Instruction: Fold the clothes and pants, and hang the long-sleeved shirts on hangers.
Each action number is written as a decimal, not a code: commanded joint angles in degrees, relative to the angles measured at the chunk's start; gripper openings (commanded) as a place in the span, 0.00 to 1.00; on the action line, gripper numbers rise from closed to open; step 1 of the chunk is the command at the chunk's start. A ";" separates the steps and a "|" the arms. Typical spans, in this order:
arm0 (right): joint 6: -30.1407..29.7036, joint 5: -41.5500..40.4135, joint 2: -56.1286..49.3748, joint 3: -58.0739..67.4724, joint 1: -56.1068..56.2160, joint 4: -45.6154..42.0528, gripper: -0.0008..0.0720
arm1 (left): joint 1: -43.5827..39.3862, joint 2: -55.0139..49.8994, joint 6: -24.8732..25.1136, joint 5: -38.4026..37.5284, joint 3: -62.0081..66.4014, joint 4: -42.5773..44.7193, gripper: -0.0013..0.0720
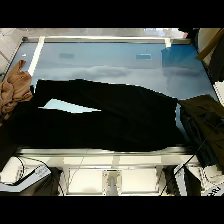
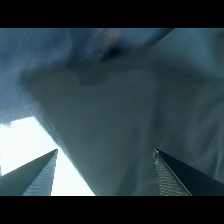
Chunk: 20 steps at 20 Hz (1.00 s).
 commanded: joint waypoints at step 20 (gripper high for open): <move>-1.64 8.00 3.52 -1.03 -0.46 26.51 0.63 | 29.18 -16.17 29.38 2.80 -15.93 -27.93 0.69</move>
